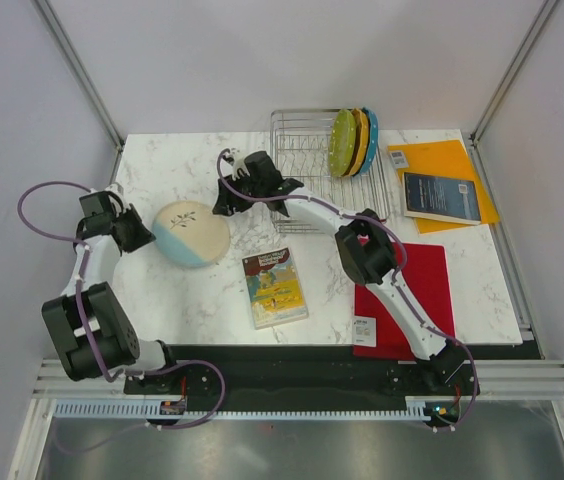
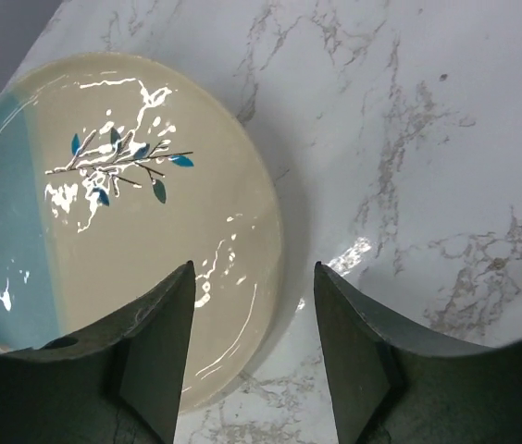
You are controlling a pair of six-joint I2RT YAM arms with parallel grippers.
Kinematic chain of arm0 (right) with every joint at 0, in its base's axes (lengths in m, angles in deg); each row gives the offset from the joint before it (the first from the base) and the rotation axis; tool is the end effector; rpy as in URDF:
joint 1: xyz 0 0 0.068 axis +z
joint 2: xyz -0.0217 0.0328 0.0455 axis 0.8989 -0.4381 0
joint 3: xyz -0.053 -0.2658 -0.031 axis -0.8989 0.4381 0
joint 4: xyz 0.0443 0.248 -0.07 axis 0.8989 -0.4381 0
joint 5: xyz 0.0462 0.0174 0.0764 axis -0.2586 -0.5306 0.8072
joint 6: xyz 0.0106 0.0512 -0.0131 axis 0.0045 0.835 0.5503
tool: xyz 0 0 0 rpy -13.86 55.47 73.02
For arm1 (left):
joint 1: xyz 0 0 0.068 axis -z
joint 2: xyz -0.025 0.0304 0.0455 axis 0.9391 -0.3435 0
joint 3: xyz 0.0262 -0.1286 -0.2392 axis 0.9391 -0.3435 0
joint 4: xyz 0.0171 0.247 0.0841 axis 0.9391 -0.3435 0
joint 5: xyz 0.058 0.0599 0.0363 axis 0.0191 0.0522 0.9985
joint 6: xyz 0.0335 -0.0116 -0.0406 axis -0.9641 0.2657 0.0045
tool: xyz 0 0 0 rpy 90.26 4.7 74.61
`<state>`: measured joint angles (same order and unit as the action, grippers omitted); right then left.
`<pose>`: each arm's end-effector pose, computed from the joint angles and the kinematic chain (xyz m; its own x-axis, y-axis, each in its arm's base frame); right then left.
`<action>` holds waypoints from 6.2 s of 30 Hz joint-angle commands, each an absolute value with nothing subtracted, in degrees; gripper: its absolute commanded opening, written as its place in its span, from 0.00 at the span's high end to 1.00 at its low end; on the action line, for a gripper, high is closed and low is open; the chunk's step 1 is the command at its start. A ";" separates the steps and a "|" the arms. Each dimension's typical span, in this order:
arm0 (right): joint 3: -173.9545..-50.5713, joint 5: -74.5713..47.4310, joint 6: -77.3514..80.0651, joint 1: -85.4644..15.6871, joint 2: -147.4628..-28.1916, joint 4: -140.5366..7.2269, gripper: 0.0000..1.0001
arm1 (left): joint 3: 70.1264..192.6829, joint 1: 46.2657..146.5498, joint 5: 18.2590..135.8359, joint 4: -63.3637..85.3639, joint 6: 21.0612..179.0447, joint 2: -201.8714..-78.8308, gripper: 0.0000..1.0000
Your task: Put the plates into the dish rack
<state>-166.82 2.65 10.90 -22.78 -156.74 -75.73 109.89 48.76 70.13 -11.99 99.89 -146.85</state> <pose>0.4359 0.4012 0.1666 -0.5994 -0.1828 -0.7793 -0.7283 0.5285 0.4362 0.2737 0.0959 0.2135 -0.6824 -0.4688 -0.5608 -0.3401 0.8828 -0.3241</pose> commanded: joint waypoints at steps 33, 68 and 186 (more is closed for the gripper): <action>-168.91 5.68 11.77 -21.21 -156.95 -72.12 0.36 | 105.47 47.85 71.07 -15.36 80.65 -141.58 0.98; -171.10 31.79 37.44 -18.22 -162.93 -61.23 0.63 | 107.93 49.78 67.55 -7.89 86.54 -154.07 0.98; -168.82 -73.33 -30.07 -34.49 -134.36 -64.48 1.00 | 106.87 52.95 63.51 -2.00 102.89 -126.56 0.20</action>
<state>-167.32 -71.14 -28.70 -34.30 -137.05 -74.20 107.38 52.70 65.10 -5.30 103.83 -126.33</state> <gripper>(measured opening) 0.059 0.801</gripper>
